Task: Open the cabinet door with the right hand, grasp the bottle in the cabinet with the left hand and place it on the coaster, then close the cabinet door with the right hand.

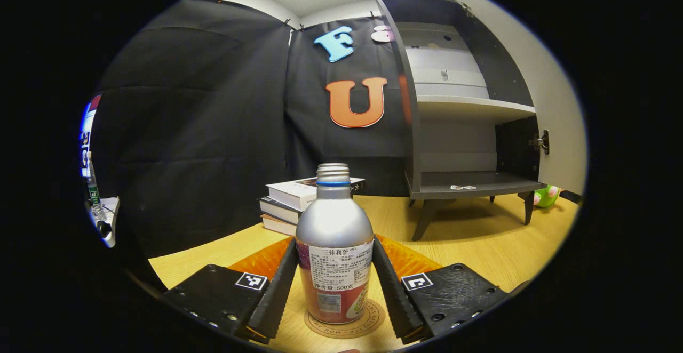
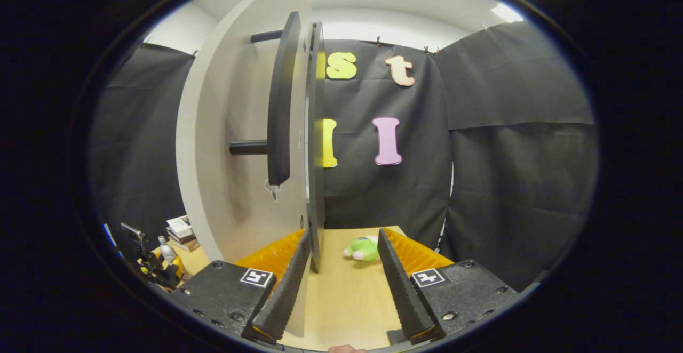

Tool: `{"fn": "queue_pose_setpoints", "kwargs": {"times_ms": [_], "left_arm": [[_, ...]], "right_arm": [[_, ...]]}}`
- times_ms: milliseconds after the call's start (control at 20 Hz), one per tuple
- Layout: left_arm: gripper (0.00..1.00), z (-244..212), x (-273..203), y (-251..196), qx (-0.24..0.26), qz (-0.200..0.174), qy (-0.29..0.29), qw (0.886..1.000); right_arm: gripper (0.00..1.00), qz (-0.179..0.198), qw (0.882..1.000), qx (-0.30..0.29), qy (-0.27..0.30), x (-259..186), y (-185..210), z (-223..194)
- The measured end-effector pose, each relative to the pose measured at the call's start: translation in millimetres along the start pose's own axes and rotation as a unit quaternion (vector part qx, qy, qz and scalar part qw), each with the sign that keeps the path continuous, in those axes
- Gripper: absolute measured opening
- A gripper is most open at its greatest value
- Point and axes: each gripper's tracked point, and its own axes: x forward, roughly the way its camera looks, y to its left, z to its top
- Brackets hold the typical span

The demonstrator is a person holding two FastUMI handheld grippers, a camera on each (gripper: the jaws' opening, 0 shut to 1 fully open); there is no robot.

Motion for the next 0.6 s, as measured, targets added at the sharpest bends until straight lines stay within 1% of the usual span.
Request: {"fn": "queue_pose_setpoints", "kwargs": {"times_ms": [500, 600], "left_arm": [[0.79, -3, -13, -2, 0.004, -0.01, 0.01, 1.0], [0.8, -12, -14, -4, 0.004, -0.014, 0.022, 1.0]], "right_arm": [[0.8, -0.001, 1.0, -0.004, -0.003, 0, 0, 2], [0.8, -0.001, 1.0, -0.001, -0.004, 0, 1, 0]]}}
